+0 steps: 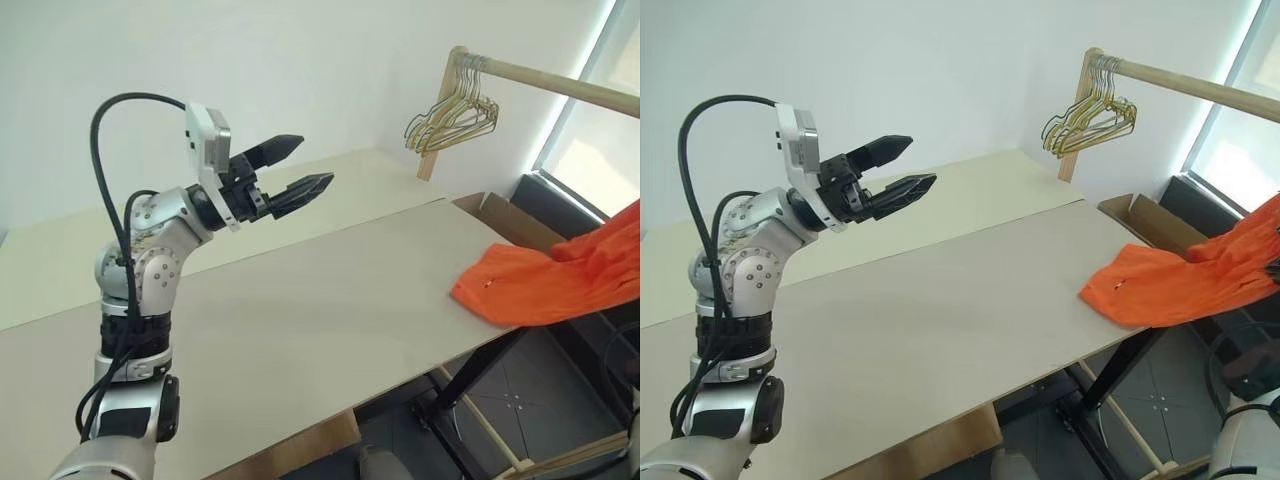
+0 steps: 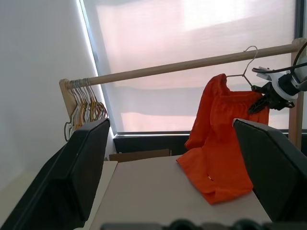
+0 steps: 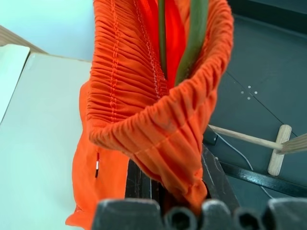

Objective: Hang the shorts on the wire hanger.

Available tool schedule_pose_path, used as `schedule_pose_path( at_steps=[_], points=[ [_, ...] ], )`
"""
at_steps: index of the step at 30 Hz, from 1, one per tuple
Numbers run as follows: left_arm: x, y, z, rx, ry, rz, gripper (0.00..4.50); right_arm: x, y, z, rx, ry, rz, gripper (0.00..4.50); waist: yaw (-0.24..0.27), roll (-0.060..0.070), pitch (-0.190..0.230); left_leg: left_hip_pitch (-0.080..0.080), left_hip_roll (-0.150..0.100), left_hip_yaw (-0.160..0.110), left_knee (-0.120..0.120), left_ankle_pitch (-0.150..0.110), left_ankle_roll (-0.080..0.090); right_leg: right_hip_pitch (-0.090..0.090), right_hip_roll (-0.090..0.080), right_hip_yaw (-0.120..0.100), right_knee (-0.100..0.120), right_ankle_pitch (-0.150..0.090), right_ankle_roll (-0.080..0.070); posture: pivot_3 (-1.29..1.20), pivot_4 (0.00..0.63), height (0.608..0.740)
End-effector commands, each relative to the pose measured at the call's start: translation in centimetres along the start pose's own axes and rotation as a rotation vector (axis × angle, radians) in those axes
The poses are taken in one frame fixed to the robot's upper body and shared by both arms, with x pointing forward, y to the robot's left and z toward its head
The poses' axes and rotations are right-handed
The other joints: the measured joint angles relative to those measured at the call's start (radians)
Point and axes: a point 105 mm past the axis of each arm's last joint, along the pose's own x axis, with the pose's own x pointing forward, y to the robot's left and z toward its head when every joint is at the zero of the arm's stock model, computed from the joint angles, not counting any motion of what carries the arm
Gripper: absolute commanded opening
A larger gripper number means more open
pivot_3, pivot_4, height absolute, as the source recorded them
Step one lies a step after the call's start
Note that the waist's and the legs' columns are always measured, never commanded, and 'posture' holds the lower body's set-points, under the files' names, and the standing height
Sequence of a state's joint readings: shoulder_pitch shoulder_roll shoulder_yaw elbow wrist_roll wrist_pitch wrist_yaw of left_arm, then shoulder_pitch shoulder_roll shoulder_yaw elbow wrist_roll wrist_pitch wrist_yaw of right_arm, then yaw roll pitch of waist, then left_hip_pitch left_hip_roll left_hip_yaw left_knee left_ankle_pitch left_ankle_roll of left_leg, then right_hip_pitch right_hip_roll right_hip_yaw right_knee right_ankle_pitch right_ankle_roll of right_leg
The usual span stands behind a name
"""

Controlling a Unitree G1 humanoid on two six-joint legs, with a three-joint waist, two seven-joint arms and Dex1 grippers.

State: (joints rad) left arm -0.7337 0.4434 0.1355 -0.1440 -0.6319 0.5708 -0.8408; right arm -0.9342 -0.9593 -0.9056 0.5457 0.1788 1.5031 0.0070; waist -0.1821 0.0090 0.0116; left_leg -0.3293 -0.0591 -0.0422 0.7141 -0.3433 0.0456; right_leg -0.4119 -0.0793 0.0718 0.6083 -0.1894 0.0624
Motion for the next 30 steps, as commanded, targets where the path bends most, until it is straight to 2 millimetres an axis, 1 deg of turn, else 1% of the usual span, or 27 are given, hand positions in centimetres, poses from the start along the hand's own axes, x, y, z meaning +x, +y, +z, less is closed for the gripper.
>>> schedule_pose_path(
  at_steps=[1,3,5,7,10,11,13,14,16,20,23,26,28,30],
  points=[
    [-0.1,-0.4,1.1,0.038,-0.022,-0.024,4.44,-0.2,-0.4,1.2,0.019,-0.050,0.022,0.00,0.000,0.000,0.002,0.003,0.001,0.000,-0.001,0.000,0.000,0.004,0.001,0.000,-0.001,0.000,0.000,-0.20,0.000,0.740],
    [-0.1,-0.4,1.2,0.040,-0.020,-0.025,4.44,-0.1,-0.7,1.3,0.026,-0.051,0.014,0.00,-0.001,0.000,0.003,0.010,0.002,0.002,-0.003,-0.001,0.001,0.011,0.001,0.000,-0.005,-0.002,0.002,-0.20,0.000,0.740],
    [-0.1,-0.4,1.2,0.041,-0.018,-0.025,4.44,0.0,-1.0,1.4,0.032,-0.054,0.004,0.00,-0.002,-0.001,0.003,0.010,0.002,0.003,-0.003,-0.001,0.001,0.011,0.002,0.001,-0.006,-0.004,0.005,-0.20,0.000,0.740],
    [-0.1,-0.5,1.2,0.042,-0.016,-0.026,4.44,0.2,-1.3,1.4,0.038,-0.057,-0.013,0.00,-0.002,-0.001,0.003,0.010,0.003,0.003,-0.003,-0.001,0.001,0.011,0.002,0.001,-0.006,-0.003,0.005,-0.20,0.000,0.740],
    [0.0,-0.6,1.1,0.043,-0.012,-0.029,4.44,0.5,-1.1,1.2,-0.025,-0.078,-0.033,0.00,-0.001,-0.001,0.003,0.010,0.003,0.004,-0.003,-0.001,0.001,0.011,0.002,0.002,-0.007,-0.003,0.004,-0.20,0.000,0.740],
    [0.0,-0.6,1.1,0.043,-0.012,-0.029,4.50,0.6,-1.0,1.1,-0.042,-0.084,-0.030,0.55,-0.001,-0.001,0.003,0.010,0.003,0.004,-0.003,-0.001,0.001,0.011,0.002,0.002,-0.007,-0.003,0.004,-0.20,0.000,0.740],
    [-0.1,-0.6,1.2,0.044,-0.010,-0.030,4.50,0.3,-0.6,1.2,-0.094,-0.106,-0.049,1.02,-0.002,-0.001,0.003,0.010,0.003,0.004,-0.003,-0.001,0.001,0.011,0.002,0.002,-0.007,-0.003,0.004,-0.19,0.000,0.740],
    [-0.1,-0.6,1.2,0.044,-0.010,-0.030,4.50,0.2,-0.5,1.3,-0.114,-0.118,-0.057,1.42,-0.002,-0.001,0.003,0.010,0.003,0.005,-0.003,-0.001,0.002,0.011,0.002,0.003,-0.007,-0.002,0.004,-0.19,0.000,0.740],
    [-0.1,-0.6,1.2,0.045,-0.005,-0.032,4.50,-0.5,-0.2,2.1,-0.157,-0.187,-0.093,2.15,-0.002,0.001,0.003,0.010,0.003,0.006,-0.003,-0.001,0.002,0.010,0.002,0.004,-0.007,-0.002,0.004,-0.19,0.000,0.740],
    [-0.1,-0.6,1.1,0.047,0.003,-0.041,4.50,-1.2,-0.2,3.0,-0.193,-0.271,-0.136,3.59,0.001,0.001,0.003,0.010,0.003,0.006,-0.003,-0.001,0.002,0.010,0.002,0.004,-0.007,-0.002,0.004,-0.20,0.000,0.740],
    [0.0,-0.5,1.3,0.052,0.004,-0.046,4.50,-1.9,-0.1,3.7,-0.206,-0.354,-0.175,4.48,0.001,0.001,0.003,0.010,0.003,0.006,-0.003,-0.001,0.002,0.010,0.002,0.004,-0.007,-0.002,0.004,-0.20,0.000,0.740],
    [0.1,-0.4,1.3,0.055,0.003,-0.049,4.50,-2.7,-0.4,4.4,-0.219,-0.453,-0.256,4.48,0.001,0.001,0.003,0.010,0.003,0.006,-0.003,-0.001,0.002,0.010,0.002,0.004,-0.007,-0.001,0.005,-0.20,0.000,0.740],
    [0.1,-0.4,1.3,0.057,0.003,-0.050,4.50,-4.1,-0.5,5.5,-0.252,-0.594,-0.352,4.48,0.001,0.002,0.003,0.010,0.003,0.006,-0.003,-0.001,0.002,0.009,0.002,0.005,-0.007,-0.001,0.004,-0.20,0.000,0.740],
    [0.1,-0.3,1.3,0.061,0.006,-0.048,4.50,-6.4,0.2,6.5,-0.302,-0.781,-0.442,4.48,0.001,0.002,0.003,0.010,0.003,0.006,-0.003,-0.001,0.002,0.009,0.002,0.005,-0.006,-0.001,0.004,-0.20,0.000,0.740]
  ],
)
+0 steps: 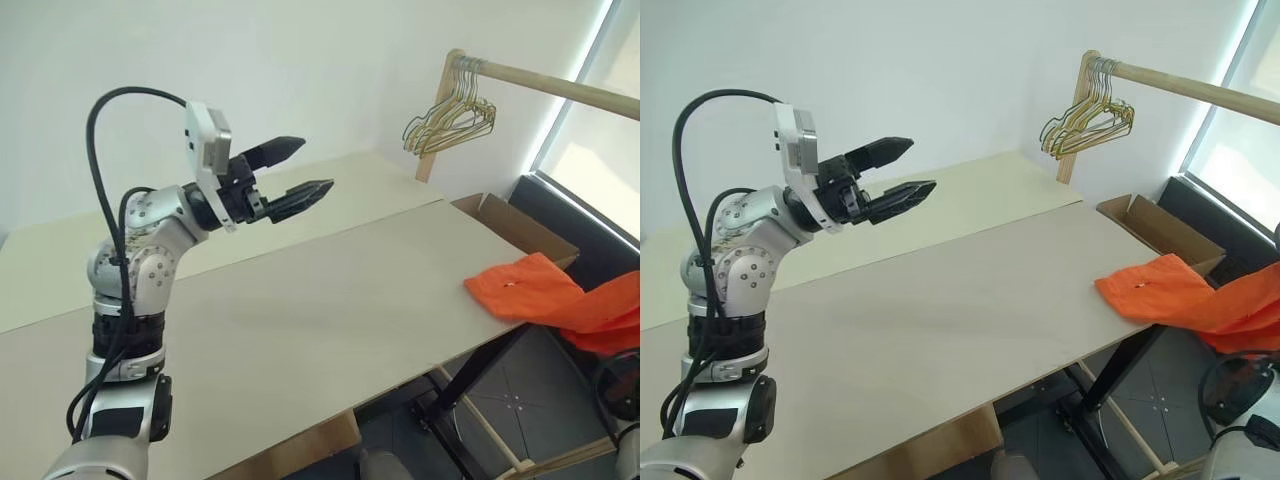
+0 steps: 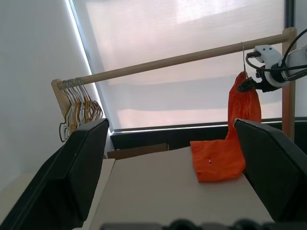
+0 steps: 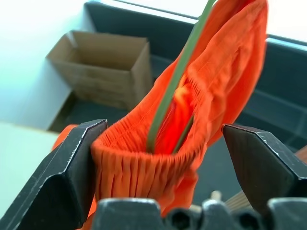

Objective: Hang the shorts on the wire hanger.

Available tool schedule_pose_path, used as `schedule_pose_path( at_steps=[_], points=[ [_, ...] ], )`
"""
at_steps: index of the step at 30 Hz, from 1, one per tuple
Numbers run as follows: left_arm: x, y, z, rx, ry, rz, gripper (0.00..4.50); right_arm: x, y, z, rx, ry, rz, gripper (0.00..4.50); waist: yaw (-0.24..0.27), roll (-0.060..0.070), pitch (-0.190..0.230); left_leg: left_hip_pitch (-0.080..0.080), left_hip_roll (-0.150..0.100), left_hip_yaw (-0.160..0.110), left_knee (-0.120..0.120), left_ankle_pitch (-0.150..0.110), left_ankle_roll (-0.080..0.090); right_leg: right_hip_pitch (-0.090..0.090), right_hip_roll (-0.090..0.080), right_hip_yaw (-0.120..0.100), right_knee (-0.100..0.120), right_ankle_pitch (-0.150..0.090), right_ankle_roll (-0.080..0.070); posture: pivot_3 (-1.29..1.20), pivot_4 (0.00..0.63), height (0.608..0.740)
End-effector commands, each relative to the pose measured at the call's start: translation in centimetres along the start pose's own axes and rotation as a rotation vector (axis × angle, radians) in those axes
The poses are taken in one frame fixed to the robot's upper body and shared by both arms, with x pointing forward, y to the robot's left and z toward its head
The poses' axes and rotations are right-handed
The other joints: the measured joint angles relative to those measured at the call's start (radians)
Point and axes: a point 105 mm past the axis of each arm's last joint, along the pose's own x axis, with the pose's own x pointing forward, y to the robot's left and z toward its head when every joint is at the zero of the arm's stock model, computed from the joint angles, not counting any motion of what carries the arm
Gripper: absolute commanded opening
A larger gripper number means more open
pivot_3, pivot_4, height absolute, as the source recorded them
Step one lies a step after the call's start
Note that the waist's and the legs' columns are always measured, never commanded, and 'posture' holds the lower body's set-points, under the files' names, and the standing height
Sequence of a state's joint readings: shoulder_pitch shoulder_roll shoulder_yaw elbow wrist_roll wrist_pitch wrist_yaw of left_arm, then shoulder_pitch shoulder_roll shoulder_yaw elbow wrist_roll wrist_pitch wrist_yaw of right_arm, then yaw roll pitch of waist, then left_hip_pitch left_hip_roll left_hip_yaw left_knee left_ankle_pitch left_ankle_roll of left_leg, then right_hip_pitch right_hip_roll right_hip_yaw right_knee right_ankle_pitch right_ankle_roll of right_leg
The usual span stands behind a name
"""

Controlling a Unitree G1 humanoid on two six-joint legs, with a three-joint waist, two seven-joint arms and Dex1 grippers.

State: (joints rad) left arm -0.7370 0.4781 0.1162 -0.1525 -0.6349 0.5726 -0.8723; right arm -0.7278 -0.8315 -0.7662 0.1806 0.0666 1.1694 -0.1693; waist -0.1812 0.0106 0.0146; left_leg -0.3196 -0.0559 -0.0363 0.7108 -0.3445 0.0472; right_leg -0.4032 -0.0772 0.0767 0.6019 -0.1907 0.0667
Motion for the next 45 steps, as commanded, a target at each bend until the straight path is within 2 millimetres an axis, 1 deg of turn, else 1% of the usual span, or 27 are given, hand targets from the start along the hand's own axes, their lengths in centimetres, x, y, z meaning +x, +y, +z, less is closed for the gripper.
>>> schedule_pose_path(
  at_steps=[1,3,4,6,7,8,9,10,12,14,16,18,19,20,21,23,25,27,31,34,45],
  points=[
    [0.1,0.2,1.1,0.038,-0.019,-0.005,4.50,-3.7,-0.5,5.9,-0.027,-0.393,-0.145,4.48,-0.001,0.001,0.000,0.000,0.000,0.000,0.000,0.000,0.000,0.000,0.000,0.001,0.000,0.000,0.000,-0.20,0.000,0.740],
    [0.0,0.3,0.8,0.037,-0.006,-0.002,4.50,-6.4,0.4,8.1,-0.015,-0.588,-0.175,4.48,-0.004,0.003,0.001,0.000,0.000,0.001,0.000,0.000,0.000,-0.001,0.000,0.002,0.001,0.000,0.000,-0.21,0.000,0.740],
    [-0.1,0.3,0.6,0.035,0.002,0.000,4.50,-7.7,1.3,9.0,-0.022,-0.683,-0.160,4.48,-0.006,0.004,0.001,0.001,0.000,0.002,0.000,0.000,0.000,-0.001,0.000,0.004,0.002,-0.001,0.002,-0.21,0.000,0.740],
    [-0.2,0.4,0.2,0.031,0.013,0.007,4.50,-9.6,2.6,9.9,-0.037,-0.806,-0.128,4.48,-0.007,0.004,0.001,0.002,0.000,0.003,0.000,0.000,0.000,-0.001,0.001,0.005,0.002,-0.002,0.004,-0.20,0.000,0.740],
    [-0.3,0.4,-0.1,0.027,0.021,0.019,4.50,-11.1,4.1,10.4,-0.048,-0.893,-0.065,4.48,-0.009,0.003,0.002,0.002,0.000,0.003,0.000,0.000,0.000,-0.001,0.001,0.005,0.002,-0.003,0.005,-0.20,0.000,0.740],
    [-0.3,0.5,-0.3,0.024,0.026,0.027,4.50,-12.1,5.0,10.7,-0.053,-0.948,-0.022,4.48,-0.010,0.003,0.002,0.002,0.000,0.003,0.000,0.000,0.000,-0.001,0.001,0.005,0.002,-0.003,0.005,-0.20,0.000,0.740],
    [-0.6,0.5,-0.7,0.020,0.040,0.043,4.50,-13.7,7.4,10.7,-0.080,-1.008,0.127,4.48,-0.012,0.003,0.002,0.002,0.000,0.003,0.000,0.000,0.000,-0.001,0.001,0.005,0.002,-0.003,0.005,-0.19,0.000,0.740],
    [-0.8,0.5,-1.0,0.020,0.052,0.057,4.50,-15.1,9.7,10.1,-0.111,-1.033,0.291,4.48,-0.015,0.003,0.002,0.002,0.000,0.003,0.000,0.000,0.000,-0.001,0.001,0.005,0.002,-0.002,0.004,-0.18,0.000,0.740],
    [-1.4,0.4,-1.6,0.031,0.072,0.082,4.50,-17.5,13.2,8.5,-0.173,-1.047,0.562,4.48,-0.022,0.001,0.003,0.003,0.001,0.004,0.000,0.000,0.000,-0.001,0.002,0.006,0.002,-0.001,0.003,-0.15,0.000,0.740],
    [-1.9,0.4,-2.0,0.044,0.082,0.110,4.50,-19.1,15.3,6.7,-0.191,-1.040,0.757,4.48,-0.021,-0.002,0.005,0.004,0.001,0.004,0.000,0.000,0.000,-0.001,0.002,0.006,0.002,0.000,0.000,-0.14,0.000,0.740],
    [-2.9,0.2,-2.3,0.089,0.091,0.184,4.50,-20.1,17.9,3.8,-0.226,-0.944,0.992,4.48,-0.014,-0.005,0.007,0.007,0.001,0.002,0.000,0.000,0.000,-0.002,0.001,0.005,0.003,0.001,0.000,-0.07,0.000,0.740],
    [-4.0,-0.1,-2.6,0.111,0.106,0.240,4.50,-20.2,19.6,1.5,-0.271,-0.843,1.138,4.48,0.006,-0.008,0.009,0.007,0.001,0.002,-0.001,-0.001,0.001,-0.003,0.001,0.005,0.003,0.001,-0.001,-0.01,0.000,0.740],
    [-4.5,-0.3,-2.8,0.120,0.125,0.260,4.50,-20.5,20.1,0.7,-0.271,-0.811,1.205,4.48,0.022,-0.010,0.010,0.007,0.000,0.002,-0.001,-0.001,0.001,-0.005,0.000,0.006,0.003,0.002,-0.001,0.01,0.000,0.740],
    [-5.2,-0.7,-3.0,0.133,0.149,0.267,4.50,-20.9,20.5,-0.2,-0.255,-0.770,1.309,4.48,0.037,-0.011,0.010,0.005,0.000,0.002,-0.001,-0.001,0.001,-0.008,0.000,0.006,0.005,0.002,-0.002,0.04,0.000,0.740],
    [-5.9,-1.3,-3.4,0.128,0.185,0.261,4.50,-21.2,21.0,-1.4,-0.264,-0.695,1.405,4.48,0.056,-0.013,0.011,0.002,0.000,0.002,-0.001,0.000,0.000,-0.013,0.000,0.006,0.007,0.002,-0.002,0.06,0.000,0.740],
    [-7.3,-2.4,-3.8,0.104,0.252,0.246,4.50,-22.0,21.6,-3.4,-0.327,-0.617,1.555,4.48,0.091,-0.014,0.012,-0.003,0.000,0.001,-0.002,0.001,-0.002,-0.021,0.000,0.005,0.008,0.002,-0.004,0.07,0.000,0.740],
    [-8.6,-3.2,-4.1,0.095,0.315,0.256,4.50,-22.9,21.8,-5.2,-0.428,-0.586,1.668,4.48,0.133,-0.014,0.013,-0.003,0.000,0.001,-0.005,0.001,-0.003,-0.022,0.000,0.004,0.008,0.001,-0.006,0.09,0.000,0.740],
    [-9.5,-3.4,-4.5,0.100,0.368,0.277,4.50,-23.4,21.9,-6.2,-0.468,-0.553,1.730,4.48,0.169,-0.014,0.013,-0.003,0.000,0.001,-0.007,0.001,-0.003,-0.022,0.000,0.002,0.007,0.001,-0.007,0.13,0.000,0.740],
    [-10.1,-3.3,-4.7,0.106,0.415,0.319,4.50,-23.8,21.7,-7.2,-0.488,-0.539,1.776,4.48,0.229,-0.018,0.016,-0.002,0.000,-0.002,-0.007,0.002,-0.004,-0.019,-0.001,-0.004,0.006,0.000,-0.008,0.16,0.008,0.740],
    [-10.0,-3.4,-4.7,0.111,0.414,0.338,4.50,-23.8,21.6,-7.6,-0.490,-0.526,1.778,4.48,0.251,-0.019,0.016,-0.002,0.000,-0.004,-0.007,0.003,-0.005,-0.018,-0.001,-0.006,0.006,0.000,-0.008,0.18,0.006,0.740],
    [-9.9,-4.0,-4.7,0.094,0.388,0.354,4.50,-24.4,21.0,-7.9,-0.549,-0.560,1.796,4.48,0.278,-0.020,0.017,-0.002,0.000,-0.007,-0.012,0.005,-0.009,-0.020,0.000,-0.008,0.007,-0.001,-0.011,0.20,0.007,0.740]
  ],
)
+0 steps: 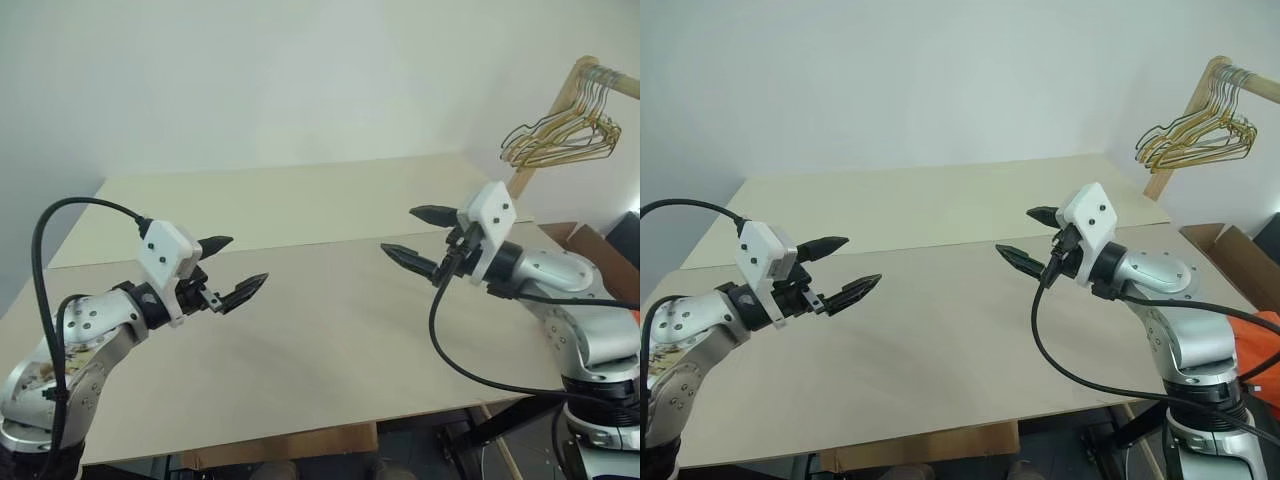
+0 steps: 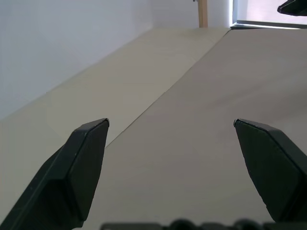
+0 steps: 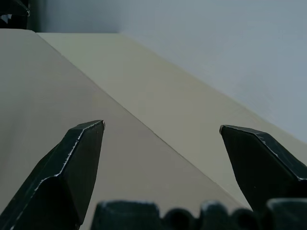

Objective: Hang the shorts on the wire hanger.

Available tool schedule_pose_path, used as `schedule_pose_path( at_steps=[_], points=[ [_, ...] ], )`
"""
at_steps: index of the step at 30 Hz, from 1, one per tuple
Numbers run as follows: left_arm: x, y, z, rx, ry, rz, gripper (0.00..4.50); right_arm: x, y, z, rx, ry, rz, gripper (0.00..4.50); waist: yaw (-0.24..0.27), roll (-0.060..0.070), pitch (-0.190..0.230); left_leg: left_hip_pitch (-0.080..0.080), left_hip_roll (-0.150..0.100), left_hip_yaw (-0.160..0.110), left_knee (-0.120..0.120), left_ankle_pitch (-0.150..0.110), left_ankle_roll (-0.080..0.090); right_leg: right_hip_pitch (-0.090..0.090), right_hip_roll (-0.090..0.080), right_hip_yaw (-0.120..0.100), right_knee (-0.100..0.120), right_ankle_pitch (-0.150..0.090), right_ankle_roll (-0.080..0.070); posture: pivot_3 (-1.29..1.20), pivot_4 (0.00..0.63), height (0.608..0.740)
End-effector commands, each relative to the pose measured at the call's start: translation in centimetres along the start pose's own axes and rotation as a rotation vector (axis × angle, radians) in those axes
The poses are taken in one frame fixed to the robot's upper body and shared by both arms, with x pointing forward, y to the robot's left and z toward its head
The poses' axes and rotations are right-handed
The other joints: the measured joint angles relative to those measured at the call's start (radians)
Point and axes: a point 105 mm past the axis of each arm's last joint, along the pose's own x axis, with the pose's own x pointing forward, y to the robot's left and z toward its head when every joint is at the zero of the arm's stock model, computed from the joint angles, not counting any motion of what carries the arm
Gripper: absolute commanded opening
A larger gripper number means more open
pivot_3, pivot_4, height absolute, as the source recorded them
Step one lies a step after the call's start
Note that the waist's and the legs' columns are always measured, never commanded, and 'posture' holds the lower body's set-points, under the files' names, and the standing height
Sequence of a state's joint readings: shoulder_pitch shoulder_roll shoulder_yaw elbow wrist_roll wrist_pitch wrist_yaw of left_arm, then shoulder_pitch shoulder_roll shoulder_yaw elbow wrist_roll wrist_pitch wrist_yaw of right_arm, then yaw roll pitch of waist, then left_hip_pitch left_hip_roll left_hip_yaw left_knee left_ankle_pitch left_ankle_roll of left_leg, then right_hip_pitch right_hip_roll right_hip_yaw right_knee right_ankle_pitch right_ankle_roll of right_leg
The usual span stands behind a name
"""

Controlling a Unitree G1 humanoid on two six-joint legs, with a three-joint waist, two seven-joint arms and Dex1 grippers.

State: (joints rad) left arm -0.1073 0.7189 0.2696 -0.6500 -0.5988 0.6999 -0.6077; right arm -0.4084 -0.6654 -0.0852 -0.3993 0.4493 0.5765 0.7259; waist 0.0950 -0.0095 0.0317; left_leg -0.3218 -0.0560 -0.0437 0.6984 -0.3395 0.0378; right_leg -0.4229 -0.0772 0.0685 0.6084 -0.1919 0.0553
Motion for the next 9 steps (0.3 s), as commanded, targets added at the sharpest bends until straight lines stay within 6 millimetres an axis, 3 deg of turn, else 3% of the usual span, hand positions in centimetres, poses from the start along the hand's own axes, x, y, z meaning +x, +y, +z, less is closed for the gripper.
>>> schedule_pose_path(
  at_steps=[1,9],
  points=[
    [-0.20,-0.32,1.23,0.021,-0.044,-0.005,4.50,-0.36,0.35,1.38,-0.070,-0.036,0.015,4.48,0.002,0.000,0.000,0.000,0.000,0.000,0.000,0.000,0.000,0.000,0.000,0.000,0.000,0.000,0.000,0.20,0.006,0.740],
    [-0.22,-0.43,1.20,0.015,-0.041,0.008,4.50,-0.08,0.56,0.87,-0.102,-0.019,0.043,4.48,0.003,-0.001,0.001,0.000,0.000,-0.001,0.000,0.000,0.000,0.000,0.000,-0.001,0.000,0.000,0.000,0.22,0.005,0.740]
  ],
)
